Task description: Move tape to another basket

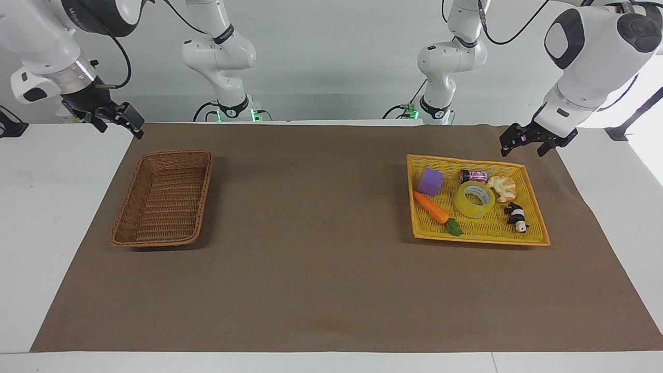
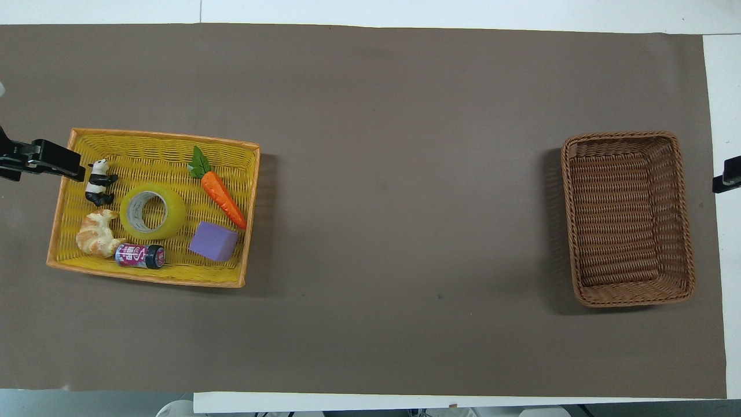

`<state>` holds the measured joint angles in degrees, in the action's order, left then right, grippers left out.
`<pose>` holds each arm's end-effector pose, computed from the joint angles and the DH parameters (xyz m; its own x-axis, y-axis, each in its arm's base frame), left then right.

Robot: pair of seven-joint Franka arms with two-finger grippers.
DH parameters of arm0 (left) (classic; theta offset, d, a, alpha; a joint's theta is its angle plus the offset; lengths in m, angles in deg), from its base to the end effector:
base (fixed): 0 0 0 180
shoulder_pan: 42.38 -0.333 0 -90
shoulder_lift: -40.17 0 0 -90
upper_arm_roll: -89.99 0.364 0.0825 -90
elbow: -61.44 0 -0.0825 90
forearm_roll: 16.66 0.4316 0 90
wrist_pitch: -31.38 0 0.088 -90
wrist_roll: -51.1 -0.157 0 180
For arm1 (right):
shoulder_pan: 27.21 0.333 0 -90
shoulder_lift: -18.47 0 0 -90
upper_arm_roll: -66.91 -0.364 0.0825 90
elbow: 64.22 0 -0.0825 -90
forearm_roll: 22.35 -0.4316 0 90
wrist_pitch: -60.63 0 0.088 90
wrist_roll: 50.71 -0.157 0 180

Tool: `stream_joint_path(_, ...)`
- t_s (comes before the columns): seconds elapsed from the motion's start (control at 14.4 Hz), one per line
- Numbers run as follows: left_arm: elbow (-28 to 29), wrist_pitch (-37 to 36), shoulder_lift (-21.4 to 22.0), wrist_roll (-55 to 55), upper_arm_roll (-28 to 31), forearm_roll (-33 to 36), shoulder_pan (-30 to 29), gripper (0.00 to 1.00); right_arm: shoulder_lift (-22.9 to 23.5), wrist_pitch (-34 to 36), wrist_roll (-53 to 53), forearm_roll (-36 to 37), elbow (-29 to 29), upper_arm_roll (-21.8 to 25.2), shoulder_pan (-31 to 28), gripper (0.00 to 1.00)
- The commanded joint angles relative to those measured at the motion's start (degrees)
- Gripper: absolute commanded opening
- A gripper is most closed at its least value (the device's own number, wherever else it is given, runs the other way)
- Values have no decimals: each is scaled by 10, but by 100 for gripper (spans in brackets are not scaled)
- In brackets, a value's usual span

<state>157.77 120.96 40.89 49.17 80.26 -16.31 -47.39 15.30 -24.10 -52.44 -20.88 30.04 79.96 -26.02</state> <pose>0.5846 -0.0478 0.5724 0.9877 -0.1151 -0.1054 -0.1162 -0.9932 -0.0047 0.5522 -0.1236 0.6087 0.9657 -0.2343 -0.1117 -0.2339 -0.9721 0.0165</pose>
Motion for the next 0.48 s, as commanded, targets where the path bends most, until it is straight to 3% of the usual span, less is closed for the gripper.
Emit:
stream_joint_path(0.0, 12, 2, 11, -3, 1, -5, 3, 100, -10, 0, 6, -7, 10, -3, -4, 100)
stream_joint_path(0.28, 10, 2, 12, 3, 1, 0, 1, 100, -10, 0, 6, -7, 10, -3, -4, 100)
stream_joint_path(0.35, 31, 14, 19, 11, 1, 3, -3, 100, -10, 0, 6, -7, 10, -3, -4, 100)
stream_joint_path(0.42, 91, 70, 45, 10, 1, 4, -4, 100, -10, 0, 6, -7, 10, -3, -5, 100)
